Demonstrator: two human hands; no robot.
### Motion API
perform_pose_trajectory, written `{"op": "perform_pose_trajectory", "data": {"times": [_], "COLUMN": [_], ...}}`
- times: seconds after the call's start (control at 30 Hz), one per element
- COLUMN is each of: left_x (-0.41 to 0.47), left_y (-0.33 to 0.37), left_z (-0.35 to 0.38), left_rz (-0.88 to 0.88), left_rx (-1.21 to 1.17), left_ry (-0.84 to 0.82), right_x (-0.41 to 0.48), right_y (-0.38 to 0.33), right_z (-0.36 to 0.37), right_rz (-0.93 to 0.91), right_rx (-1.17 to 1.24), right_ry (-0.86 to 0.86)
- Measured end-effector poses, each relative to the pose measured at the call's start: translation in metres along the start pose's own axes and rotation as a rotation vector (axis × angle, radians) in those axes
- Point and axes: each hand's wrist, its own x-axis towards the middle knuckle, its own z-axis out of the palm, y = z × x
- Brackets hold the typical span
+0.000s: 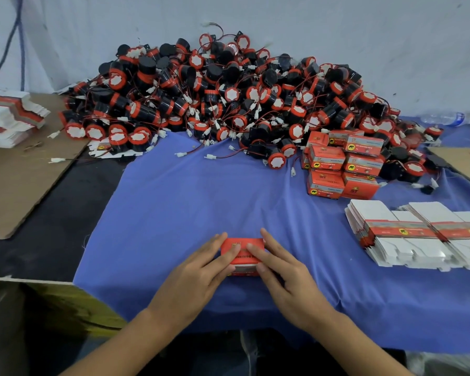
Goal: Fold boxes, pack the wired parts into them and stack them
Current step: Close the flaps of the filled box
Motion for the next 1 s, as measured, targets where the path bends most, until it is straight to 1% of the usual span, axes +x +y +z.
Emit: {"op": "perform_pose_trajectory", "data": {"times": [0.07,0.13,0.2,0.23,0.3,0.33,0.37,0.4,0.47,0.53,0.57,0.6,0.63,0.67,0.7,0.73,0.77,0.8,0.83,0.87,0.9,0.97,1.0], "left_x": [0.001,0.002,0.002,0.002,0.002,0.003,0.003,0.005,0.006,0.008,0.012,0.018,0.018,0.015,0.019,0.023,0.030,0.037,0.049,0.064,0.081,0.117,0.136], "left_y": [0.004,0.007,0.013,0.018,0.029,0.037,0.045,0.053,0.061,0.069,0.068,0.061,0.051,0.053,0.059,0.064,0.070,0.074,0.080,0.087,0.091,0.097,0.099], "left_z": [-0.002,-0.005,-0.008,-0.008,-0.003,0.000,0.002,0.003,0.003,0.003,0.003,0.002,0.012,0.014,0.011,0.012,0.015,0.021,0.026,0.029,0.031,0.033,0.036], "left_rz": [0.043,0.091,0.145,0.160,0.130,0.101,0.067,0.019,-0.103,-0.211,-0.254,-0.291,-0.378,-0.513,-0.634,-0.710,-0.735,-0.731,-0.739,-0.754,-0.748,-0.648,-0.578], "left_rx": [0.128,0.244,0.359,0.419,0.547,0.615,0.674,0.701,0.633,0.485,0.338,0.149,0.023,-0.091,-0.260,-0.416,-0.561,-0.658,-0.768,-0.900,-0.981,-0.981,-0.958], "left_ry": [0.024,0.009,-0.029,-0.036,-0.035,-0.068,-0.126,-0.194,-0.319,-0.406,-0.454,-0.395,-0.204,-0.130,-0.025,0.074,0.183,0.237,0.265,0.271,0.265,0.211,0.161], "right_x": [-0.001,0.000,0.002,0.001,-0.001,-0.001,-0.001,0.000,-0.003,-0.001,0.003,0.003,-0.004,-0.004,-0.003,0.000,0.002,0.008,0.013,0.018,0.025,0.043,0.054], "right_y": [-0.003,-0.009,-0.018,-0.022,-0.030,-0.034,-0.040,-0.049,-0.058,-0.068,-0.066,-0.052,-0.049,-0.053,-0.055,-0.058,-0.062,-0.067,-0.070,-0.069,-0.066,-0.052,-0.046], "right_z": [-0.004,-0.006,-0.004,-0.001,0.009,0.018,0.026,0.030,0.033,0.029,0.025,0.027,0.026,0.026,0.027,0.026,0.026,0.022,0.017,0.010,-0.002,-0.030,-0.043], "right_rz": [-0.069,-0.169,-0.247,-0.246,-0.180,-0.133,-0.047,0.077,0.218,0.325,0.296,0.307,0.376,0.472,0.540,0.574,0.577,0.578,0.555,0.524,0.517,0.517,0.521], "right_rx": [-0.284,-0.578,-0.854,-0.969,-1.112,-1.157,-1.169,-1.118,-0.897,-0.727,-0.570,-0.451,-0.314,-0.176,-0.038,0.138,0.258,0.299,0.280,0.235,0.215,0.201,0.203], "right_ry": [0.020,0.076,0.087,0.067,0.034,0.006,-0.031,-0.089,-0.175,-0.186,-0.120,0.041,0.138,0.222,0.340,0.473,0.599,0.674,0.705,0.732,0.774,0.838,0.824]}}
